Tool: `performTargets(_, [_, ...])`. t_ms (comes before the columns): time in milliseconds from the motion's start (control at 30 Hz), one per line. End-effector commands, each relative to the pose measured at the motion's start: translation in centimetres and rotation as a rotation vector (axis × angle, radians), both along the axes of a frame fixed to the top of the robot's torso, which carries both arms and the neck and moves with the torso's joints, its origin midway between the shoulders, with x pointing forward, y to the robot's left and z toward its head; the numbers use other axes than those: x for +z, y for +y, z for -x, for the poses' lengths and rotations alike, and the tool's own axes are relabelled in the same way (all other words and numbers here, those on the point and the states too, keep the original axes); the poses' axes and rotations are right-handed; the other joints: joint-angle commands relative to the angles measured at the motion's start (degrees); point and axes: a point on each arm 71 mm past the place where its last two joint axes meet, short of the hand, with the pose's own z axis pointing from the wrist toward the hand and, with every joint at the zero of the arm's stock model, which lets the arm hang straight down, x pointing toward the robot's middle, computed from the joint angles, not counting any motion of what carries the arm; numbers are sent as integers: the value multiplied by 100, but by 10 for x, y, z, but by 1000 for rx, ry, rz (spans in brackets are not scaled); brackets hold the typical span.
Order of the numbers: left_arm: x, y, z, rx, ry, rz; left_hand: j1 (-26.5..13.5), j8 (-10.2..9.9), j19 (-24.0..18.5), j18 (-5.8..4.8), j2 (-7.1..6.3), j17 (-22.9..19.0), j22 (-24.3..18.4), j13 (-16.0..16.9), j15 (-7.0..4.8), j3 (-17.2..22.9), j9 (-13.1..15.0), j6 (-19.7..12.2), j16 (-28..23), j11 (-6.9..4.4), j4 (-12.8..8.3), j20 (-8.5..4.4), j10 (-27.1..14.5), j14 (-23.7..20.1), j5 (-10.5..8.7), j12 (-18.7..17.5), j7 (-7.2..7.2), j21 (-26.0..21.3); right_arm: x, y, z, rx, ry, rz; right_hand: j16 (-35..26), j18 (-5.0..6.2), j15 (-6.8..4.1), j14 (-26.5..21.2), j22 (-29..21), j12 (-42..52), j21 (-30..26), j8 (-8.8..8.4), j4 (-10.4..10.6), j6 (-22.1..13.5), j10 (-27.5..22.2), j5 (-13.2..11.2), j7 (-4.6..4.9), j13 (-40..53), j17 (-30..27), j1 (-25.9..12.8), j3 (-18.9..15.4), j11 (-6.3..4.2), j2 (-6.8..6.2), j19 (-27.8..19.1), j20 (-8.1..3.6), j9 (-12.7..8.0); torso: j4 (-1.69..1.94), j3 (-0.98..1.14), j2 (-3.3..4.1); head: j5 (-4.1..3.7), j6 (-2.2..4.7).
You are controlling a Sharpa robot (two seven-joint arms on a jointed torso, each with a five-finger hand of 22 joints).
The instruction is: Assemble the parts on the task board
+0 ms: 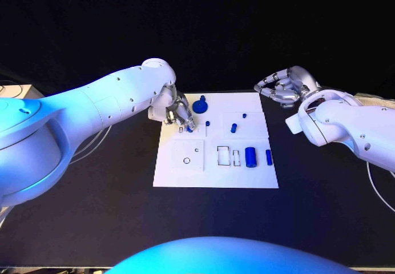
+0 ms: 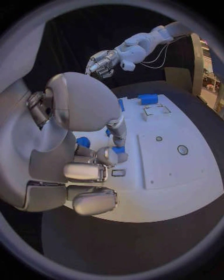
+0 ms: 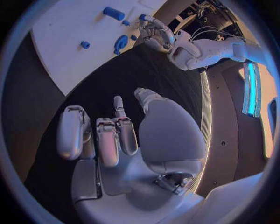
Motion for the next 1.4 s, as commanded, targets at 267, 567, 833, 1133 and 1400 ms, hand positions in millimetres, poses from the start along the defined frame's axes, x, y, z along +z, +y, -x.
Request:
performTargets(267, [-5, -6, 1, -20, -1, -18, 4, -3, -5, -83, 73, 1207, -3, -6, -24, 1314, -1, 29, 27, 8, -1364, 19, 12, 506, 19, 26, -32, 23, 0, 1, 1, 13, -5, 3, -27, 84, 55, 549, 6, -28, -20, 39, -11, -23, 366, 21, -2, 1180, 1381, -15, -30, 24, 41, -18, 17, 8, 0, 2, 1, -9, -4])
performTargets(567, [-3, -8, -2, 23, -59, -3, -104, -339, -29, -80, 176, 1215, -36, 69, 20, 674, -13, -52, 31, 53, -1156, 63, 59, 508, -130, 66, 8, -23, 1, 1, 1, 13, -5, 3, -38, 88, 56, 544, -7, -38, -44, 59, -11, -38, 361, 19, -1, 1174, 1367, -10, -48, 25, 50, -25, 18, 17, -2, 3, 0, -17, -1])
performTargets(833, [-3, -8, -1, 26, -69, 2, -207, -538, -34, -73, 60, 1198, -76, 79, -7, -59, 3, 24, 19, 14, -866, 46, 30, 502, -195, 65, -55, -73, 1, 0, 1, 12, -6, 3, -38, 88, 56, 544, -7, -38, -44, 59, -11, -38, 361, 19, -1, 1174, 1367, -10, -48, 25, 50, -25, 18, 17, 2, 2, -2, -27, 10])
performTargets(1133, [-3, -3, 0, 26, -66, -5, -271, -672, -27, -72, -25, 1186, -91, 68, -17, -400, -25, 116, 10, 6, -629, 33, 6, 498, -265, 55, -64, -93, 1, 0, 1, 11, -6, 3, -38, 88, 56, 544, -7, -38, -44, 59, -11, -38, 361, 19, -1, 1174, 1367, -10, -48, 25, 50, -25, 18, 17, -2, -1, -2, -23, 15])
performTargets(1400, [-3, 2, 2, 21, -62, -17, -319, -749, -12, -75, -112, 1188, -86, 63, -22, -769, -14, 210, 10, -1, -364, 27, 1, 499, -615, 51, -74, -101, 0, -1, 1, 10, -6, 2, -38, 88, 56, 544, -7, -38, -44, 59, -11, -38, 361, 19, -1, 1174, 1367, -10, -48, 25, 50, -25, 18, 17, 1, -2, -2, -26, 23])
